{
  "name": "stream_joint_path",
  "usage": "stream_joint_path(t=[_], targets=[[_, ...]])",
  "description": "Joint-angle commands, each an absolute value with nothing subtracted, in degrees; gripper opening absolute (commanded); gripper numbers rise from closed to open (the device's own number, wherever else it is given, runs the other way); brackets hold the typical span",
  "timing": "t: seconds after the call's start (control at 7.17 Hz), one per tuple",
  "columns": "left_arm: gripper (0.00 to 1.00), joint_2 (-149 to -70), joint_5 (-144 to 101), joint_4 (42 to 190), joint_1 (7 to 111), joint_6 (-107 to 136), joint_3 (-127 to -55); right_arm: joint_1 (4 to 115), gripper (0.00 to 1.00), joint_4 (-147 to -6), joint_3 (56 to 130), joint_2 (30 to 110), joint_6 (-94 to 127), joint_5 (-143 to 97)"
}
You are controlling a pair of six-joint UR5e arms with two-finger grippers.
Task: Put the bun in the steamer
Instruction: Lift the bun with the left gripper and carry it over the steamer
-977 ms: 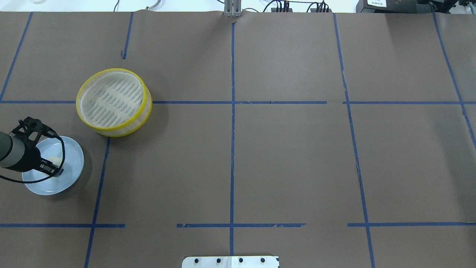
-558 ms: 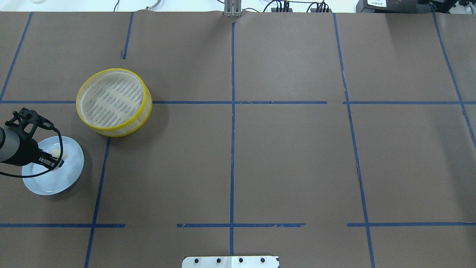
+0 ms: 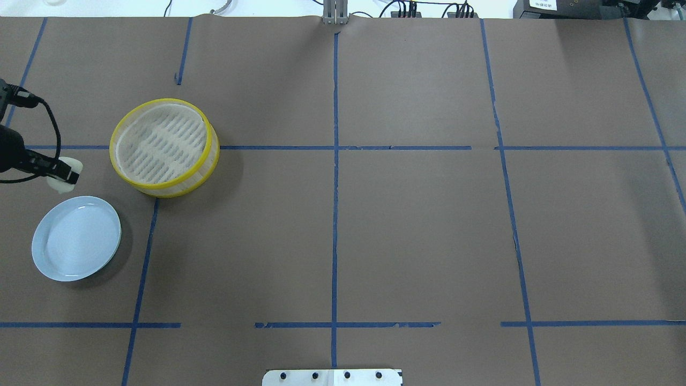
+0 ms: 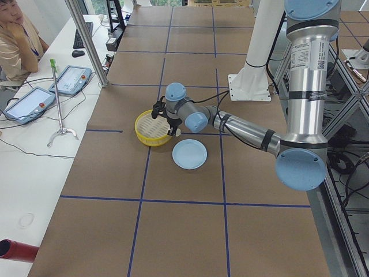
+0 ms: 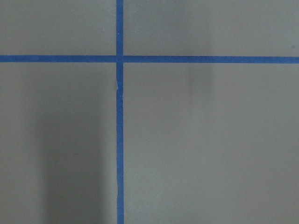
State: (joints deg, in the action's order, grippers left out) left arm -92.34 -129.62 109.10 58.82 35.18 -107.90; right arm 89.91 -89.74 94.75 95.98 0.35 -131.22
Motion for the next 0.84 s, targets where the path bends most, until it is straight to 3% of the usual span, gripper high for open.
stream_joint_path(t=[0.0, 0.7], targets=[[0.33, -102.2, -129.7, 104.3, 58.9, 44.2, -100.8, 89.9, 1.0, -89.7, 94.7, 96.0, 0.4, -131.2], [0.33, -112.8, -124.9, 105.0, 52.5, 55.8, -87.9, 89.9, 1.0, -89.7, 94.7, 96.0, 0.4, -131.2]])
